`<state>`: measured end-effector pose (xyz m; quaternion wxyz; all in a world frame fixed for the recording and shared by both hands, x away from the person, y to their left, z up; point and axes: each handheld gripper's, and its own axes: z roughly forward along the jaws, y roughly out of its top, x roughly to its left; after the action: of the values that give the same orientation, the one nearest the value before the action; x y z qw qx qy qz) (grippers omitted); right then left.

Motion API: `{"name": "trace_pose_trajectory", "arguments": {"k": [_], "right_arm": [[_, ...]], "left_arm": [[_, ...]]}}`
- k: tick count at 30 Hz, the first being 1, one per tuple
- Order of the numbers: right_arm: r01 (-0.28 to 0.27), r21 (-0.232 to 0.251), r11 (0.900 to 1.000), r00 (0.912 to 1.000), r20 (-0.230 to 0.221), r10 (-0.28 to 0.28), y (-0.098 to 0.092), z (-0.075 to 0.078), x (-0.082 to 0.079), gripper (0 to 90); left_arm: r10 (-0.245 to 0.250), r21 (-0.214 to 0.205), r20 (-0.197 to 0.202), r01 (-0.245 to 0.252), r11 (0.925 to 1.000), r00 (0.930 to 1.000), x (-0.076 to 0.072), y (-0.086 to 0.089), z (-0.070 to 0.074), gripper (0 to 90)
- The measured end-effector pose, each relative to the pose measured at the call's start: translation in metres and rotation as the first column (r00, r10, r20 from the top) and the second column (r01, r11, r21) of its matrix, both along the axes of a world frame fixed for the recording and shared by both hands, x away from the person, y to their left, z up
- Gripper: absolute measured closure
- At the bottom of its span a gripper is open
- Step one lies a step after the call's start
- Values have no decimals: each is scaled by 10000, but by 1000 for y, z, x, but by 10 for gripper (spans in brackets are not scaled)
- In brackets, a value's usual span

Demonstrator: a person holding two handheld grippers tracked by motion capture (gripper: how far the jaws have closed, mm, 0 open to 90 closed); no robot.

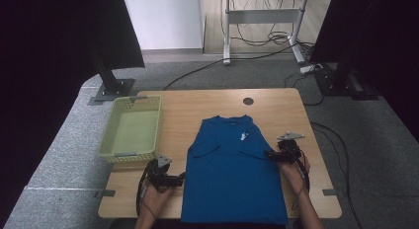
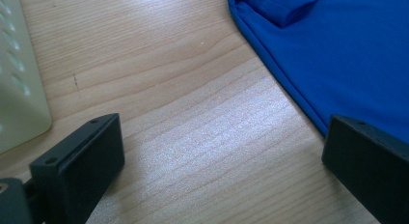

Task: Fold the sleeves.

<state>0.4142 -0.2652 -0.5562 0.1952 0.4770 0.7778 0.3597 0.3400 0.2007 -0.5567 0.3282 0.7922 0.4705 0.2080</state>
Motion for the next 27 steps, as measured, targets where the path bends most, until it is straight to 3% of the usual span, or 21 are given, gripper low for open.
{"name": "trace_pose_trajectory", "arguments": {"k": [3, 9, 27], "right_arm": [[-12, 47, 10000, 10000, 53, 12, 0, 1, -1, 278], [-259, 408, 9988, 9995, 203, 251, 1, 6, -4, 184], [-447, 376, 9983, 9981, 433, 431, -3, 21, -24, 133]], "left_arm": [[0, -2, 2, 0, 10000, 10000, 0, 0, 0, 12], [-29, -1, 0, 29, 10000, 10000, 0, 0, 0, 11], [-138, 13, -13, 138, 9999, 9999, 0, 1, 0, 7]]}}
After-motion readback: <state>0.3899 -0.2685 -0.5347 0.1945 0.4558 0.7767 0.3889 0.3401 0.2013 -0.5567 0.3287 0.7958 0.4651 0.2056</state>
